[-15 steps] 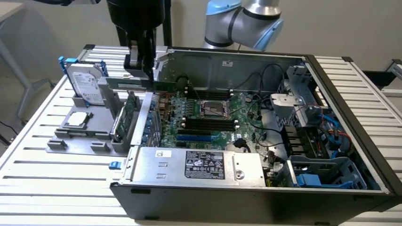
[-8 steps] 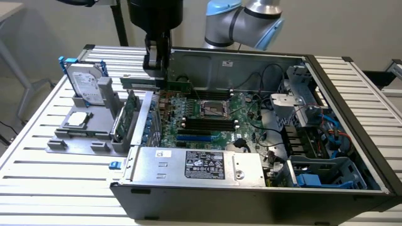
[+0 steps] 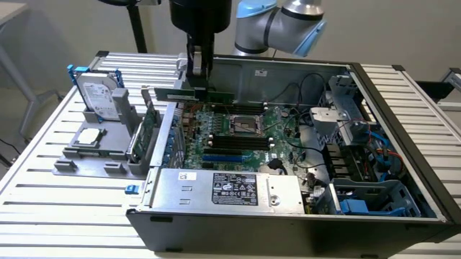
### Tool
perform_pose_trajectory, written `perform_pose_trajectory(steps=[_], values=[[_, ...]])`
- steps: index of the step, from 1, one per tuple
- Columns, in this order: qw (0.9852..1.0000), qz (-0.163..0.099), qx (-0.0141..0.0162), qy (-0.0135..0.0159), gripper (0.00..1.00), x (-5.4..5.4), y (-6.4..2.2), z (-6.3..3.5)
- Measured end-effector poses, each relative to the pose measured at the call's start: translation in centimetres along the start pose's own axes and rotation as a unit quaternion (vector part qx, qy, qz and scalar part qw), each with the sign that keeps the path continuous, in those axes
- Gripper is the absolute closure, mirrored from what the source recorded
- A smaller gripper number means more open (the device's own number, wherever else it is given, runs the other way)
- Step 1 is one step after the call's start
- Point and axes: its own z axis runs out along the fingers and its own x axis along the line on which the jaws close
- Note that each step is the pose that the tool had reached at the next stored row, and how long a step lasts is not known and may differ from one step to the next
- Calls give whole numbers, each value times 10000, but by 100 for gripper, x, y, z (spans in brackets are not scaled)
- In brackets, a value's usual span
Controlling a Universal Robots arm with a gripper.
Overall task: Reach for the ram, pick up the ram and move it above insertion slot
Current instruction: 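Pick up the ram and move it above insertion slot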
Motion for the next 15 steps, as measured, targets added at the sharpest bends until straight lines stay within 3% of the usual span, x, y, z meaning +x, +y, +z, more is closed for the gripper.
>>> perform_pose_trajectory(steps=[15], values=[[10000,0,0,1,87,-228,-439,17]])
